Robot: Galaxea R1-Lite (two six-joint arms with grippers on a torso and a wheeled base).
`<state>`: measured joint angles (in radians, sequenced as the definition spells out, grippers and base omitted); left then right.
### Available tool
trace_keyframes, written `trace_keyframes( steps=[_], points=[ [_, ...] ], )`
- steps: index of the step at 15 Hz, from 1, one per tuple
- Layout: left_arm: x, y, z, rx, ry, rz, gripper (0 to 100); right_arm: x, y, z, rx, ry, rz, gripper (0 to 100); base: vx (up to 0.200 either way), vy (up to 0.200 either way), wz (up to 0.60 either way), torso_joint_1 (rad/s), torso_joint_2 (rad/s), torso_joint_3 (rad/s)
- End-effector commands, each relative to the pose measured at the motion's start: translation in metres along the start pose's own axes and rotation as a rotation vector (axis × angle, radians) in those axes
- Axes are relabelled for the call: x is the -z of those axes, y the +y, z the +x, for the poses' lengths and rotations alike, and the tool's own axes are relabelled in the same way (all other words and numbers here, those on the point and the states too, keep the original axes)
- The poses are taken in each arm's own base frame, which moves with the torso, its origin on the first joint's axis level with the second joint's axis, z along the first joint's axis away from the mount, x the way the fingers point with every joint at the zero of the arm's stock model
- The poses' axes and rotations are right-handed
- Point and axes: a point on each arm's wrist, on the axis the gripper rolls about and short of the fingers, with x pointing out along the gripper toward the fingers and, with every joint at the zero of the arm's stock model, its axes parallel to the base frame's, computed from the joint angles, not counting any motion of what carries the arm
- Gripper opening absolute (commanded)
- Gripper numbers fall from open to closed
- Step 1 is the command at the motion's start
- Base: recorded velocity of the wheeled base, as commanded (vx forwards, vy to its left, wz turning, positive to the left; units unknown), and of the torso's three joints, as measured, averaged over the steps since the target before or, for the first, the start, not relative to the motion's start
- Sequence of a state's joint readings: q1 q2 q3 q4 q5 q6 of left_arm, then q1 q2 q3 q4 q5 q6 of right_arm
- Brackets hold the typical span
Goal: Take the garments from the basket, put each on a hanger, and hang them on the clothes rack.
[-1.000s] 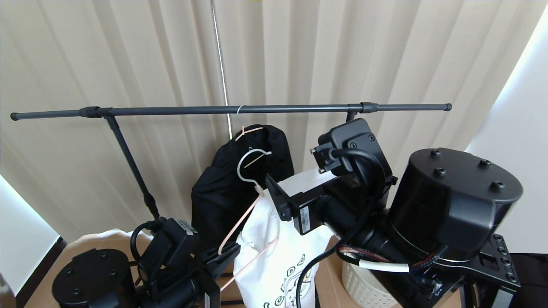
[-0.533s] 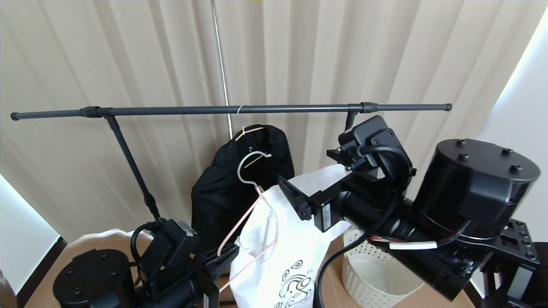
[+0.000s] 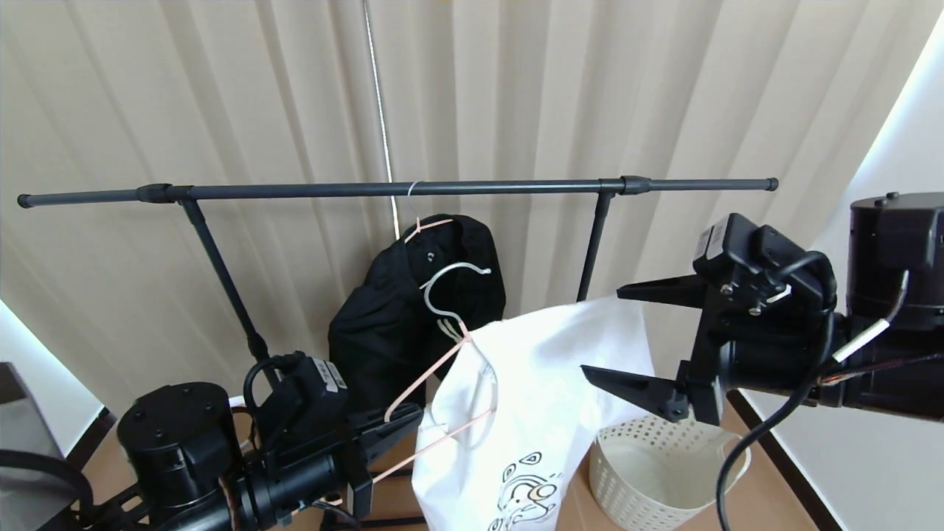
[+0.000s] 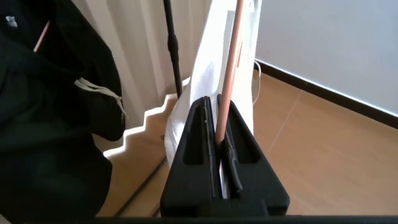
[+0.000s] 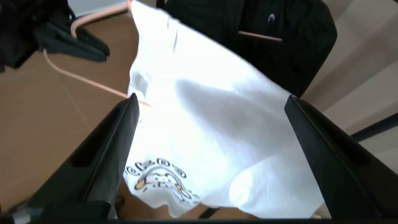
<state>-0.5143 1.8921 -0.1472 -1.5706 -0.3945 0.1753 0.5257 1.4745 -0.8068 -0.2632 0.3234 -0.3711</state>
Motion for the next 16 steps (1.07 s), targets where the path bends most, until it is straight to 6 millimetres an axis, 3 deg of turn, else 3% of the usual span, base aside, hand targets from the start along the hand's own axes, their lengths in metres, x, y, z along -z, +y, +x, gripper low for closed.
trace_keyframes(
  steps=[1, 4, 6, 7, 9, 16],
  points=[
    [0.014, 0.015, 0.008, 0.027, 0.030, 0.023, 0, -0.016, -0.029, -0.012, -0.002, 0.018, -0.073, 100, 0.000, 0.000, 0.00, 0.000, 0.00, 0.000],
    [0.015, 0.015, 0.005, 0.046, 0.029, 0.041, 0, -0.019, -0.049, -0.003, -0.109, 0.158, -0.175, 100, 0.000, 0.000, 0.00, 0.000, 0.00, 0.000],
    [0.015, 0.015, 0.005, 0.046, 0.029, 0.041, 0, -0.019, -0.049, -0.003, -0.109, 0.158, -0.175, 100, 0.000, 0.000, 0.00, 0.000, 0.00, 0.000],
    [0.019, 0.005, 0.003, 0.080, 0.055, 0.045, 0, -0.019, -0.068, 0.011, -0.314, 0.337, -0.250, 100, 0.000, 0.000, 0.00, 0.000, 0.00, 0.000],
    [0.021, -0.002, 0.001, 0.106, 0.069, 0.079, 0, -0.011, -0.073, 0.026, -0.389, 0.403, -0.229, 100, 0.000, 0.000, 0.00, 0.000, 0.00, 0.000],
    [0.023, -0.009, 0.001, 0.134, 0.079, 0.087, 0, 0.006, -0.065, 0.049, -0.476, 0.438, -0.200, 100, 0.000, 0.000, 0.00, 0.000, 0.00, 0.000]
  ],
)
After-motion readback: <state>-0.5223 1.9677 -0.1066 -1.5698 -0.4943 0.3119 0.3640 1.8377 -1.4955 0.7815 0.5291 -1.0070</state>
